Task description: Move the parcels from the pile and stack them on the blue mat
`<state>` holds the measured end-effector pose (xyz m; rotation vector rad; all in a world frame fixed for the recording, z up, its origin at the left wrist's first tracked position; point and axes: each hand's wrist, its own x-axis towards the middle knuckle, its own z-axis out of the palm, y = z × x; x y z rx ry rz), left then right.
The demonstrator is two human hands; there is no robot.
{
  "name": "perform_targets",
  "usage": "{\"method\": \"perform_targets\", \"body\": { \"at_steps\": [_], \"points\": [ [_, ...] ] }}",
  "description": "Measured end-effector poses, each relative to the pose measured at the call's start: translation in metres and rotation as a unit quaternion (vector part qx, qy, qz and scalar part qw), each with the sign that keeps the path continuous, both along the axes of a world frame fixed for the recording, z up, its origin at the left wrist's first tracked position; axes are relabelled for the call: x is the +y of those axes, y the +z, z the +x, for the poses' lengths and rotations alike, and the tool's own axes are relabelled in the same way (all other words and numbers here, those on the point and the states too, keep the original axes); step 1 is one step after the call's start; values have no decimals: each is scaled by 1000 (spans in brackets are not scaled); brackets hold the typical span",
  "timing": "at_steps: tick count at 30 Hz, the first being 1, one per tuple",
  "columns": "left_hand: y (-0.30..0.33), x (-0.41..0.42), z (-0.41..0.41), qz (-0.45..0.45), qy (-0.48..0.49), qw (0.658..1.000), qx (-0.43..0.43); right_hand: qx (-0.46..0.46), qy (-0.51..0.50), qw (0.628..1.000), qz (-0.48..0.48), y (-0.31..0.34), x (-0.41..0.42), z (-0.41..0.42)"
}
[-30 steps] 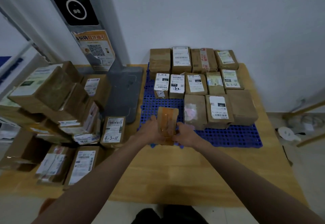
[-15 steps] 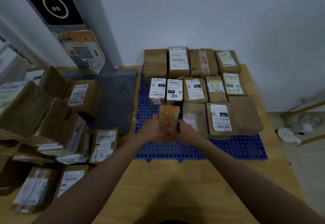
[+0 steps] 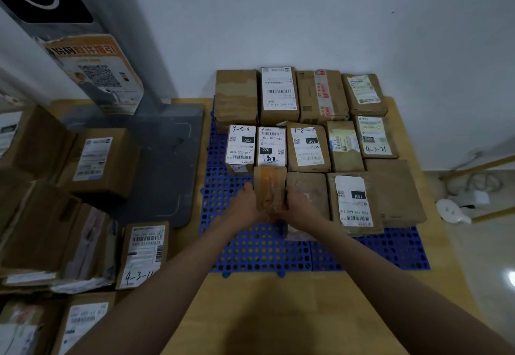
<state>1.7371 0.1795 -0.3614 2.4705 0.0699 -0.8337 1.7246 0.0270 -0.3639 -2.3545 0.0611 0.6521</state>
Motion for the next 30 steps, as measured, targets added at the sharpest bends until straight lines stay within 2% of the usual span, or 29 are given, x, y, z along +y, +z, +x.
{"method": "perform_targets", "body": {
  "at_steps": [8,14,19,24,30],
  "points": [
    [-13,-3,6,-15,-1,1000,12,-38,-15,998,-38,-14,-3,2],
    [-7,-7,10,13,-34,999,21,-28,-3,997,-68,-8,-1,4],
    [11,5,3,74,-46,996,11,-17,5,997,-79,7,-2,-2],
    [34,36,-25,85,-81,993,0,-14,80,991,-105,26,8,-16],
    [51,86,-84,102,-48,993,-26,-30,195,974,-107,41,48,-48]
  ]
}}
